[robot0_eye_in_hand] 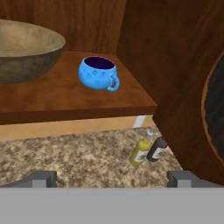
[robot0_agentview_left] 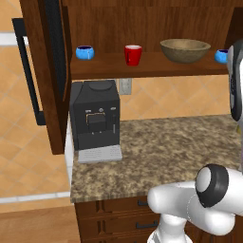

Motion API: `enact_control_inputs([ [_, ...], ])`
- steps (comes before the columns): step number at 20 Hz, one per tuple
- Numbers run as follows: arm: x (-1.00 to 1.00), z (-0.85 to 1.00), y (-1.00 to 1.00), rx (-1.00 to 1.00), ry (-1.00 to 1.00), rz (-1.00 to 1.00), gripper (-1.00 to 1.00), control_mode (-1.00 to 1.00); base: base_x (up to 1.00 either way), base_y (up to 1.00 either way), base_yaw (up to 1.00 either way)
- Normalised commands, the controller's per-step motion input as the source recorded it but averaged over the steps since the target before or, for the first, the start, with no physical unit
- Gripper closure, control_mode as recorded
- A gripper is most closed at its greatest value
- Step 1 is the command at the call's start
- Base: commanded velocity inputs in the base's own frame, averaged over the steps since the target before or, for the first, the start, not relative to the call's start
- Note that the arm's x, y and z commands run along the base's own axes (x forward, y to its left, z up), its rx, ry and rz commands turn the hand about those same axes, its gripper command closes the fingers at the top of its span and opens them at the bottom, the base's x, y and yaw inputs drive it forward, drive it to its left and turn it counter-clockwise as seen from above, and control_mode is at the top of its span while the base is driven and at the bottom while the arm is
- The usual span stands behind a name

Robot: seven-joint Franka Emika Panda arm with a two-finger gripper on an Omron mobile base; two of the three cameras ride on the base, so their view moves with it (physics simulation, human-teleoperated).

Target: Gather all objects into one cabinet and sort the glasses and bowls to opposite sides.

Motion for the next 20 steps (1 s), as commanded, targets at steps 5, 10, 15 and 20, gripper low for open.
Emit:
enact_control_inputs([
  [5, 0.43, -0.1, -0.03, 0.0, 0.0, 0.0, -1.0, -1.0, 0.0, 0.0, 0.0],
  [10, 0.45, -0.11, -0.11, 0.0, 0.0, 0.04, -1.0, -1.0, 0.0, 0.0, 0.0],
  [15, 0.15, 0.0, -0.35, 0.0, 0.0, 0.07, -1.0, -1.0, 0.0, 0.0, 0.0],
  [20, 0.21, 0.0, -0.23, 0.0, 0.0, 0.07, -1.0, -1.0, 0.0, 0.0, 0.0],
])
